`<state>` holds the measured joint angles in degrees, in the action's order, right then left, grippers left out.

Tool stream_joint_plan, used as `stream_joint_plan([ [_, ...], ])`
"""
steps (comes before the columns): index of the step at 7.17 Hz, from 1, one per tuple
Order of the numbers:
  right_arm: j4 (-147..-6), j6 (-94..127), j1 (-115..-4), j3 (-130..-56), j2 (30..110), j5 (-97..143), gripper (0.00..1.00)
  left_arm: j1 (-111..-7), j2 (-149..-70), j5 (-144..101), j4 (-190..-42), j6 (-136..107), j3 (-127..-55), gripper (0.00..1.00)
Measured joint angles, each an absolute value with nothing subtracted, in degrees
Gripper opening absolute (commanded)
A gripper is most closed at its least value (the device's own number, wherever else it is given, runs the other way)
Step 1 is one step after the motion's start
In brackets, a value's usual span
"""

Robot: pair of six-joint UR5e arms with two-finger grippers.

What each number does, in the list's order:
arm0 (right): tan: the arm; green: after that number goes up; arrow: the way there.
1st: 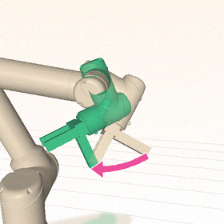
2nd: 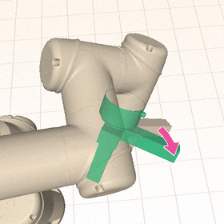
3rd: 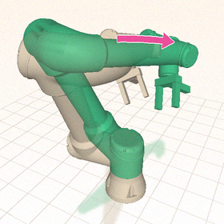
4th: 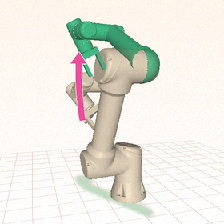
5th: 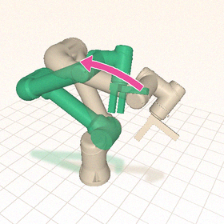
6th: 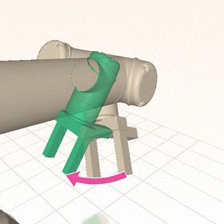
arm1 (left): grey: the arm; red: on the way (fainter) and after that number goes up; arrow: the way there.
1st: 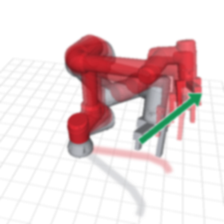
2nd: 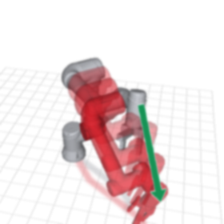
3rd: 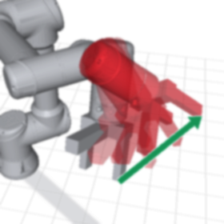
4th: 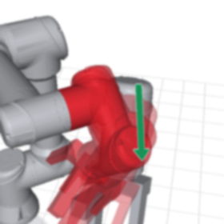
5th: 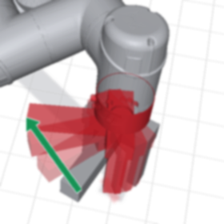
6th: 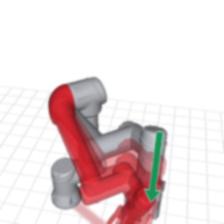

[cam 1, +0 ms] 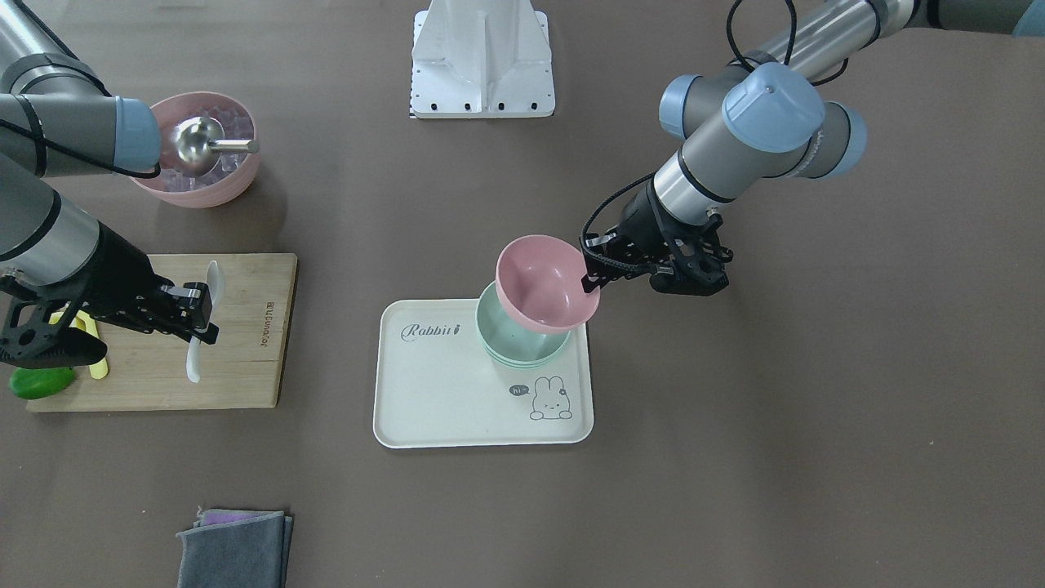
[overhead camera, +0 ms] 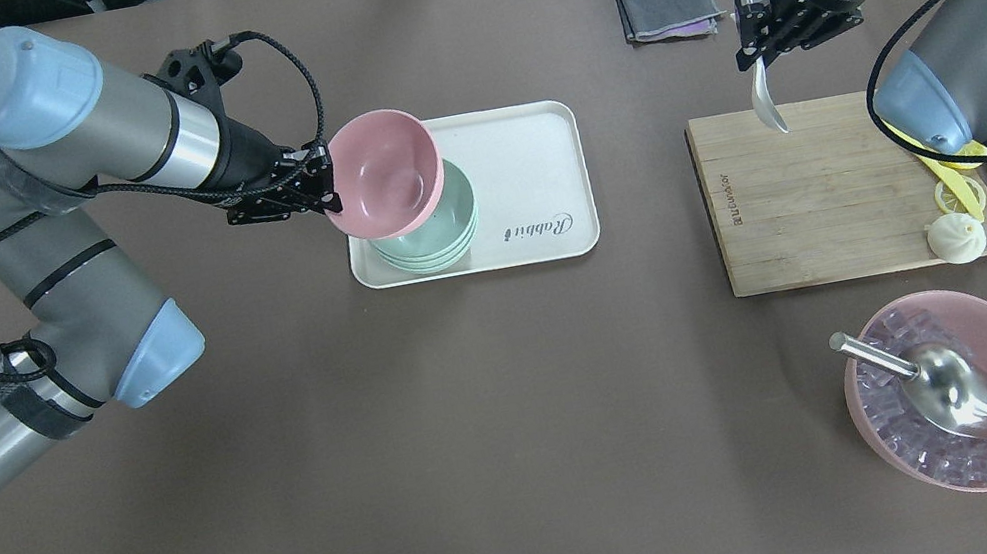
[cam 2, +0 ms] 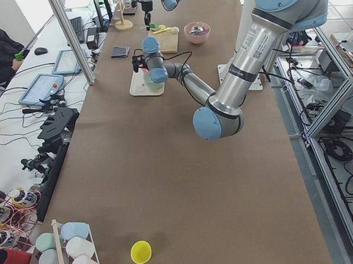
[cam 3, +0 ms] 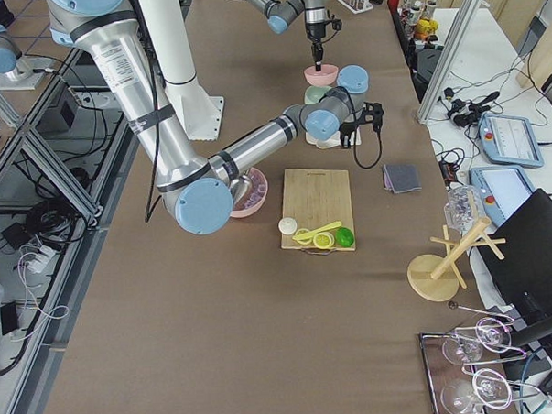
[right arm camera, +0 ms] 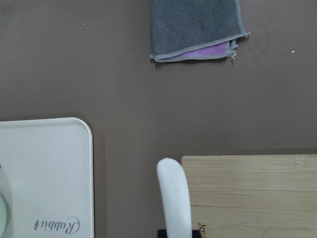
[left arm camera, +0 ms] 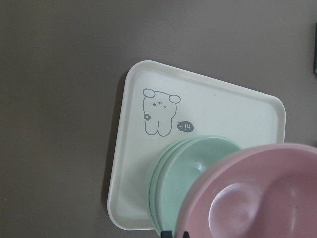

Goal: Stack pink bowl on green and place spoon
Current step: 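Lower the pink bowl onto the green bowls while the right gripper lifts the spoon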

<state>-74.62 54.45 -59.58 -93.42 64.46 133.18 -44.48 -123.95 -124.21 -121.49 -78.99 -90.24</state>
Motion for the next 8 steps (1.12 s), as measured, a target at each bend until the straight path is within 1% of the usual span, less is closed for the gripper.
stream_joint_plan([
  [3,-74.6,54.7,-59.4,-93.3,63.8,133.2,0.0,-42.8,-125.7,-123.6,-124.0,-79.0,-86.0,0.0],
  [8,-74.6,54.7,-59.3,-93.3,63.6,133.2,0.0,-42.3,-126.6,-123.6,-124.4,-79.0,-84.1,0.0],
])
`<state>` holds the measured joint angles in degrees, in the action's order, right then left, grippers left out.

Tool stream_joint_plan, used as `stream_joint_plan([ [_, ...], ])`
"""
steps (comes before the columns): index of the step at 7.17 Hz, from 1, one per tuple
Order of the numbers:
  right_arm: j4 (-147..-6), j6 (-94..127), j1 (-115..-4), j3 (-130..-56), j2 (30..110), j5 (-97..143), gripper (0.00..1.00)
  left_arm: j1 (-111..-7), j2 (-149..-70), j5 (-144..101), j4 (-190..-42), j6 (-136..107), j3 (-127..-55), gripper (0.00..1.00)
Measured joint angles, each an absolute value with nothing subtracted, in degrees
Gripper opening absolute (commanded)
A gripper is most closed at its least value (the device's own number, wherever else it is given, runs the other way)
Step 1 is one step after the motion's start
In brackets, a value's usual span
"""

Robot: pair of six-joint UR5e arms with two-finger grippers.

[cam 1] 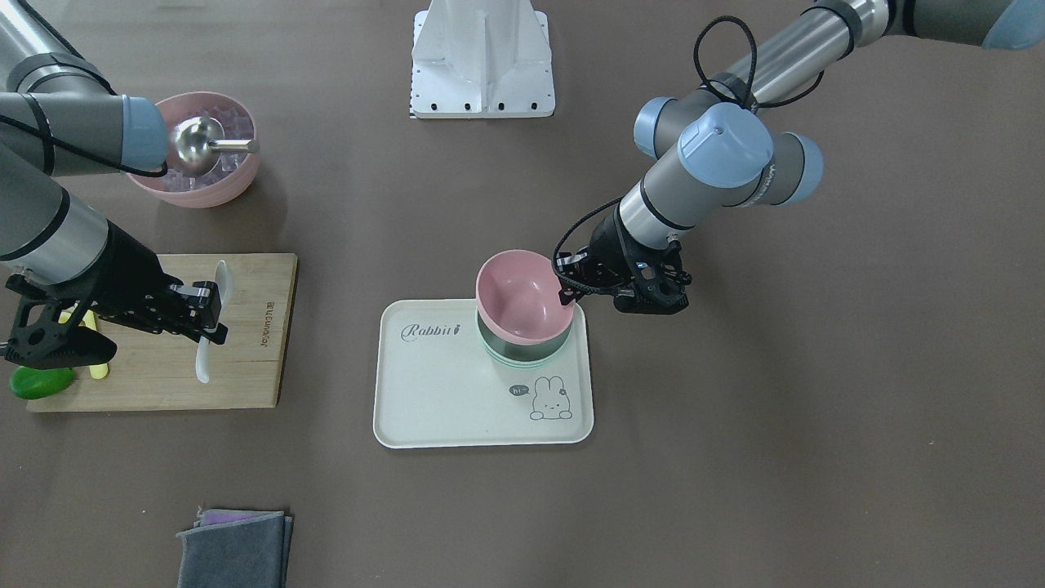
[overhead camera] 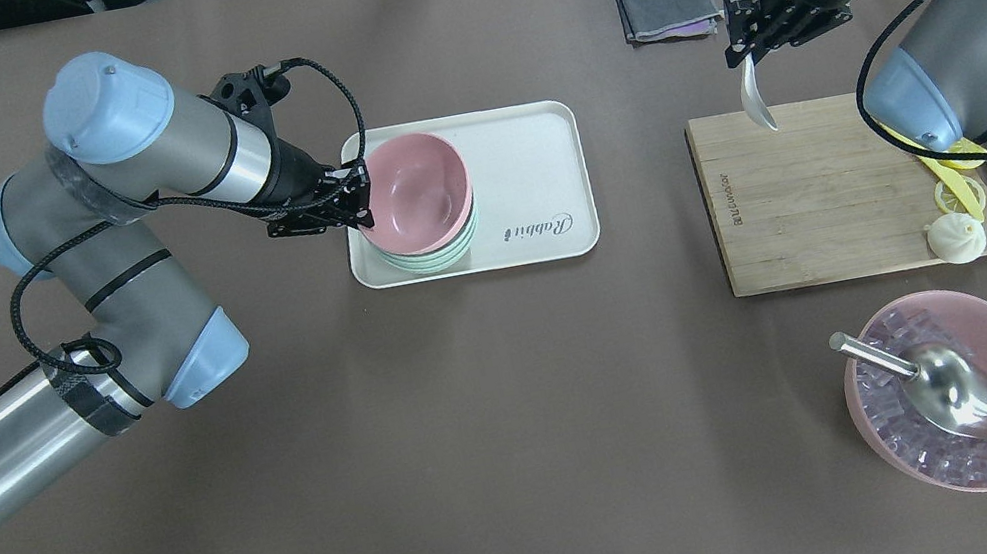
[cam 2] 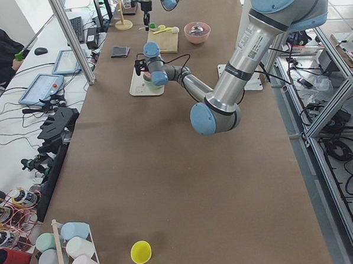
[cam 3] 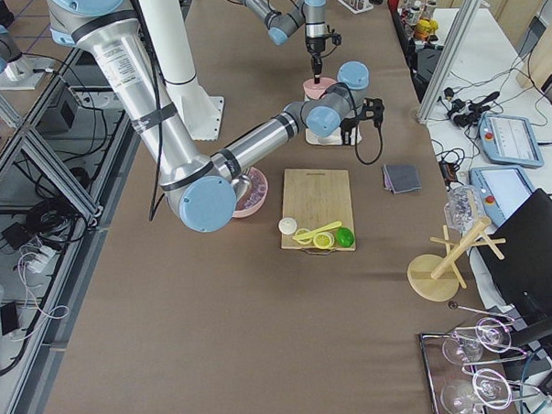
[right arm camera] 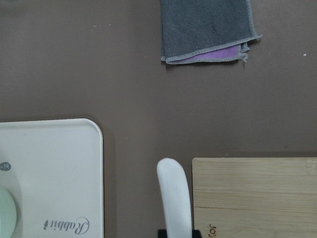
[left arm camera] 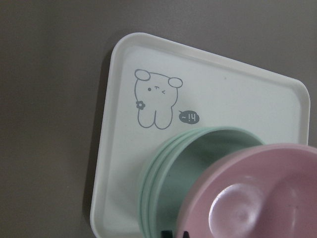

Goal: Stack pink bowl on green and place spoon
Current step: 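Release the pink bowl with the left gripper while the right carries the spoon over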

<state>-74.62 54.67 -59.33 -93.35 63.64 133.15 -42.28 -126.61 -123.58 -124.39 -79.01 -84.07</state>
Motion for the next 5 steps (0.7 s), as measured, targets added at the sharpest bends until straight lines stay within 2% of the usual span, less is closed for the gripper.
stream_joint_plan([
  [1,-74.6,54.7,-59.3,-93.4,63.6,133.2,0.0,-42.3,-126.6,-123.6,-124.4,-79.0,-83.9,0.0],
  [2,-74.6,54.7,-59.3,-93.4,63.7,133.2,0.0,-42.3,-126.6,-123.3,-124.4,-79.0,-83.7,0.61],
  [3,-74.6,54.7,-59.3,-93.5,63.7,133.2,0.0,-42.3,-126.6,-122.8,-124.4,-78.9,-83.5,0.98],
  [5,-74.6,54.7,-59.3,-93.5,63.7,133.2,0.0,-42.3,-126.9,-122.5,-124.4,-79.0,-83.5,0.99],
])
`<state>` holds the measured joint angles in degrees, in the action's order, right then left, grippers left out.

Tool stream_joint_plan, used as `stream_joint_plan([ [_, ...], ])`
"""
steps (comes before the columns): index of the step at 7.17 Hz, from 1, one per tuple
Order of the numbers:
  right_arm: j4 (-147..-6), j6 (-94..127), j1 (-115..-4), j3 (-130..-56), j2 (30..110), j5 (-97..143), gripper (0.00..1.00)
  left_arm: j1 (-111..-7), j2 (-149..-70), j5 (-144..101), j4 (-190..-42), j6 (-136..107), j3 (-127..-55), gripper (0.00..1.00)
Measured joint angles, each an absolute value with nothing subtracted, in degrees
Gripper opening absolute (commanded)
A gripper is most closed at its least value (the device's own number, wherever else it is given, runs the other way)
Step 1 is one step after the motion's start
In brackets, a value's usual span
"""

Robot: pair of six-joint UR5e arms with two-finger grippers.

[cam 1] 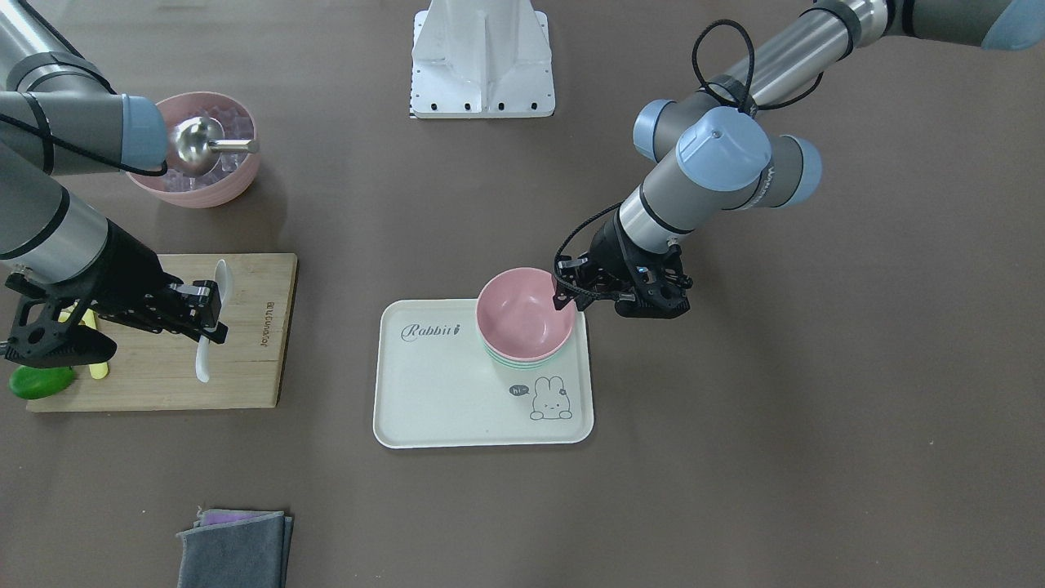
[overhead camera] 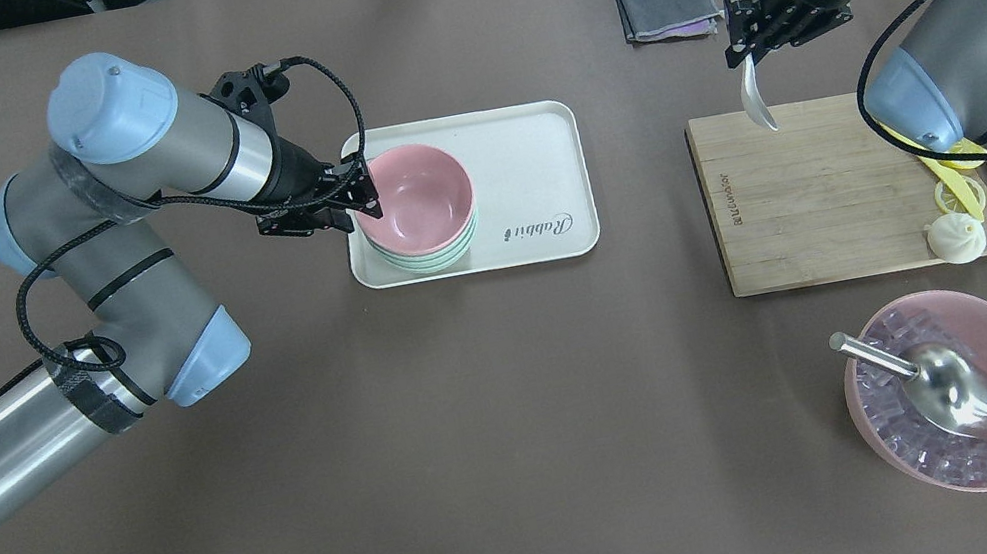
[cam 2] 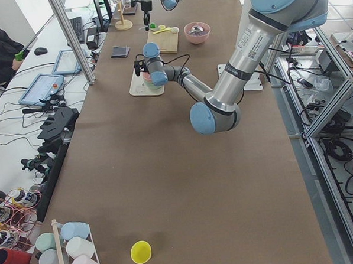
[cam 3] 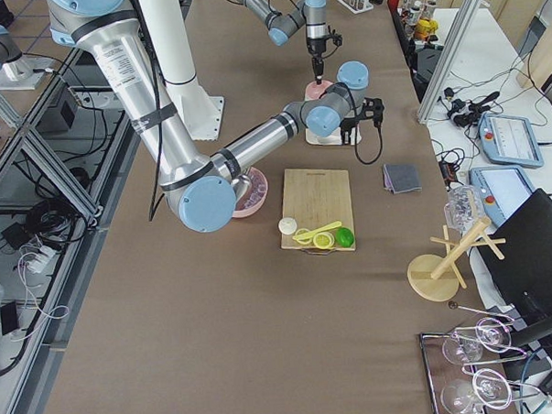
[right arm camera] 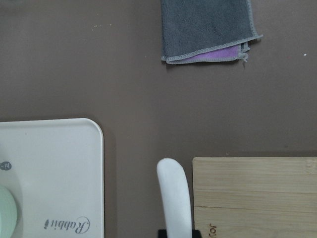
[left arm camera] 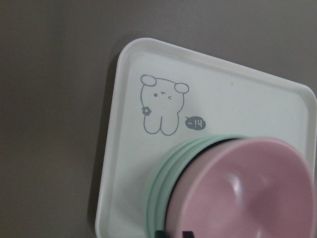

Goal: Stack pink bowl on green and place spoon
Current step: 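Release the pink bowl with the left gripper while the right carries the spoon over, then lower the white spoon into the pink bowl with the right gripper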

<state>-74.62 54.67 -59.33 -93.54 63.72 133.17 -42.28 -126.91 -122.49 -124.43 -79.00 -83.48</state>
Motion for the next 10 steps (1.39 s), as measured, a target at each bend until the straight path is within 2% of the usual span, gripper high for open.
stream_joint_plan([
  [3,-74.6,56.6,-59.3,-93.6,61.9,133.3,0.0,-43.5,-127.0,-122.7,-124.2,-79.1,-84.4,0.98],
  [5,-74.7,64.4,-58.3,-93.2,56.3,133.3,0.0,-50.5,-124.8,-129.1,-122.4,-78.1,-87.0,0.98],
  [6,-74.7,68.6,-56.7,-93.0,53.3,132.8,0.0,-54.9,-122.1,-132.2,-121.8,-75.5,-88.5,0.98],
  [8,-73.4,75.7,-50.8,-91.3,47.8,128.0,0.0,-60.9,-111.7,-134.3,-121.7,-62.3,-93.0,0.98],
  [10,-64.7,82.9,-44.6,-85.8,44.2,121.1,0.0,-66.3,-102.8,-136.5,-122.1,-49.8,-94.4,0.98],
])
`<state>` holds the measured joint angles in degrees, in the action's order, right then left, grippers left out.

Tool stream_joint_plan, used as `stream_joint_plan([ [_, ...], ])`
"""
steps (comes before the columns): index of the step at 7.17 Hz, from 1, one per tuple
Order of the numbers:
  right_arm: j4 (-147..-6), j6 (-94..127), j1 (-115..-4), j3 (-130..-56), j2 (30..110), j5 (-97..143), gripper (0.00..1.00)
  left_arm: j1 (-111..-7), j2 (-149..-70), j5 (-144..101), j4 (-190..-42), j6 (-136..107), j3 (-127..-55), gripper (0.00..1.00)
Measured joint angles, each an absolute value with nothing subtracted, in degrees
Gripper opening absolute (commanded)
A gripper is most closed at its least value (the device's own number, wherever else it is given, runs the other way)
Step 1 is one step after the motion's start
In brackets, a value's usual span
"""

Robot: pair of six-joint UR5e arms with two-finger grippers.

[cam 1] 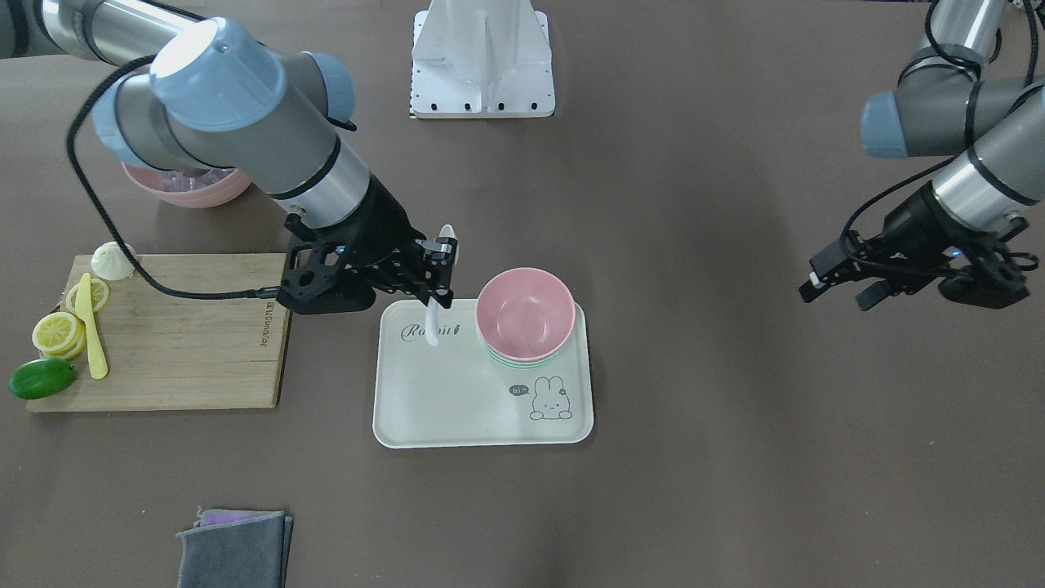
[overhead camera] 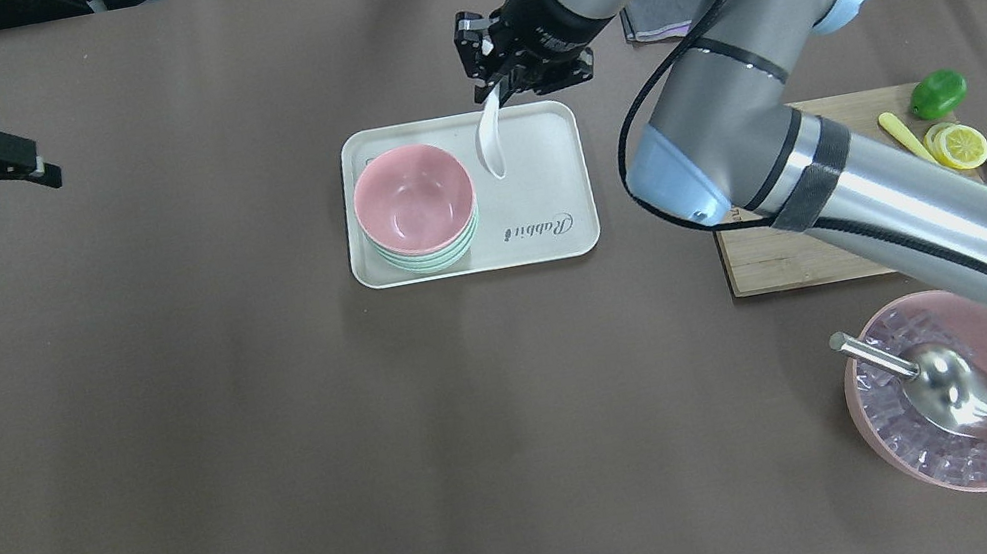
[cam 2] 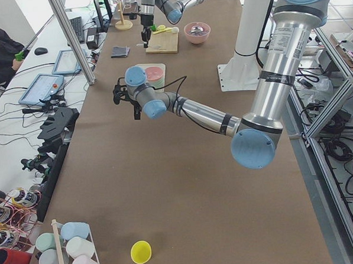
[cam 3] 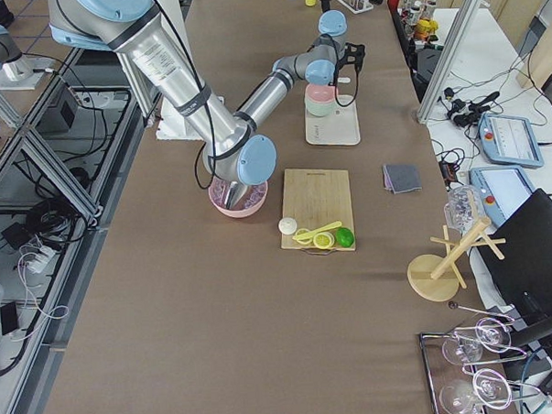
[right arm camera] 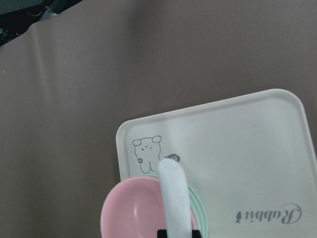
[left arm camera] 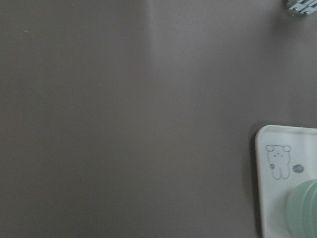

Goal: Stack pink bowl on green and place spoon
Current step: 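Lower the white spoon into the pink bowl with the right gripper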

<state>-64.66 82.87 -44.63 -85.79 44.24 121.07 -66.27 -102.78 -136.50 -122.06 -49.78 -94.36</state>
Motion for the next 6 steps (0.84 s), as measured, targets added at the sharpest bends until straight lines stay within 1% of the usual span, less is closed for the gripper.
stream_joint_plan([
  [2,-57.8,85.6,-39.7,-79.4,41.2,112.3,0.0,-68.8,-97.2,-137.2,-122.1,-42.4,-94.2,0.98],
  [4,-53.9,86.0,-37.2,-75.2,40.1,107.2,0.0,-69.4,-95.6,-137.2,-122.2,-40.6,-93.3,0.98],
  [5,-53.4,86.1,-36.8,-74.6,39.9,106.2,0.48,-69.5,-95.4,-137.2,-122.2,-40.3,-92.9,0.98],
  [6,-53.2,86.2,-36.7,-74.4,39.8,105.9,0.99,-69.5,-95.3,-137.2,-122.2,-40.3,-92.8,0.98],
])
